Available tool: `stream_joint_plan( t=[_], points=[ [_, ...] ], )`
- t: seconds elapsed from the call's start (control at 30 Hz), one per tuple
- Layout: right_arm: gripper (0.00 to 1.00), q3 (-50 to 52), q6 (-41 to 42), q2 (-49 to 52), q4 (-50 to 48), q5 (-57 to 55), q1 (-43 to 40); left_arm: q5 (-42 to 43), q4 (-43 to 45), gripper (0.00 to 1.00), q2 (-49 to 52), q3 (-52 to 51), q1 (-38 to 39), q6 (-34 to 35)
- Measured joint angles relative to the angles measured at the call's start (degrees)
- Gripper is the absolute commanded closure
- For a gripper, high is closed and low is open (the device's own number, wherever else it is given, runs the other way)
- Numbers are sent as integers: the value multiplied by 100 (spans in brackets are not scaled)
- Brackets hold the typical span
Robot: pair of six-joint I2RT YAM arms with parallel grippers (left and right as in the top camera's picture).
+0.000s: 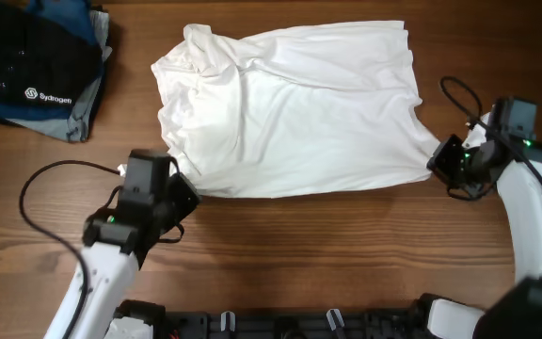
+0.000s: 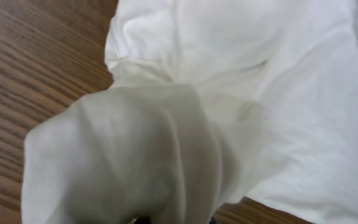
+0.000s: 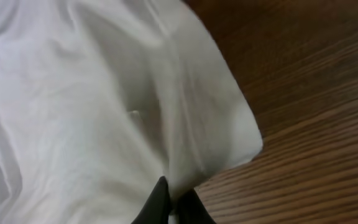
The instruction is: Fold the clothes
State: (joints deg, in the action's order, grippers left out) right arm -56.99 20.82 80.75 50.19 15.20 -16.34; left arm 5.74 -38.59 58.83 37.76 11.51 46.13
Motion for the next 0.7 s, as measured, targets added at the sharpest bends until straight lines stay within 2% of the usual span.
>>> stream_joint_plan(
  t=[0.4,0.7],
  points=[
    [96,0,105,-1270,874,42,0,297,-997,96,-1523,0,0,0],
    [96,0,105,-2092,1311,66,0,654,-1353,96,-2378,0,177,7]
  ],
)
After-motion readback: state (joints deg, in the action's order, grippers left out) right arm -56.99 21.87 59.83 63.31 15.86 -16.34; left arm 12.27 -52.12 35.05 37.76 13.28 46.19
